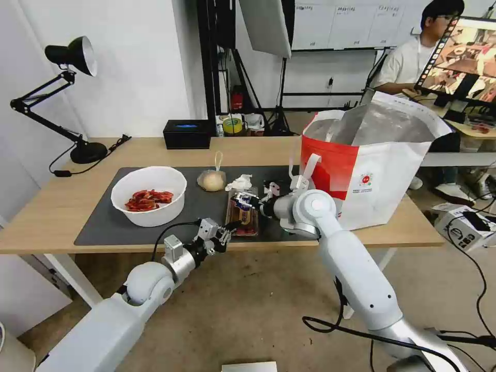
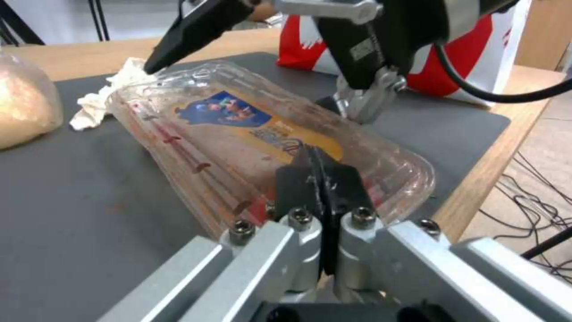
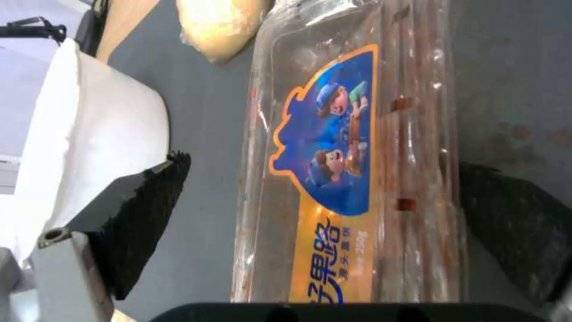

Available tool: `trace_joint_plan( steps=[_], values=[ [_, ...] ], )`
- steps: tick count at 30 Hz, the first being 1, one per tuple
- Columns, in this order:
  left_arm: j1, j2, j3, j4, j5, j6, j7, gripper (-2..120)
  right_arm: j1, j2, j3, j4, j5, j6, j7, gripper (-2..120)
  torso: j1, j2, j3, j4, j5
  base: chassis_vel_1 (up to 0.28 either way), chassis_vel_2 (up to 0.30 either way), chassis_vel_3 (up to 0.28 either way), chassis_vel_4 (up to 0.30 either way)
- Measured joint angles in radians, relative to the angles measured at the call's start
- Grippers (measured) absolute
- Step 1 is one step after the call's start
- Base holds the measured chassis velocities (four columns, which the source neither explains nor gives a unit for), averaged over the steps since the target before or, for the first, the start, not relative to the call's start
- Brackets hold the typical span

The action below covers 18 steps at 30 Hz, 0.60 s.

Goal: Pick up the trash from the table and place it into the takeout bag.

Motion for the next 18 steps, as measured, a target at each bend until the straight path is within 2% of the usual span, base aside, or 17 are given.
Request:
trace_joint_plan(
  steps=[12,18],
  values=[
    [0.002,0.002,0.001,-0.010,-0.003,-0.001,0.001,0,0.012,0.015,-0.024,-0.020,0.024,0.003,0.017,100,0.000,0.000,0.000,-0.0004,0.0000,0.000,0.000,0.000,0.000],
    [0.007,0.002,-0.002,-0.014,-0.003,-0.002,0.001,0,0.014,0.009,-0.027,-0.020,0.052,0.004,0.050,89,0.000,0.000,-0.001,-0.0006,-0.0001,0.000,0.000,0.000,0.000]
  ],
)
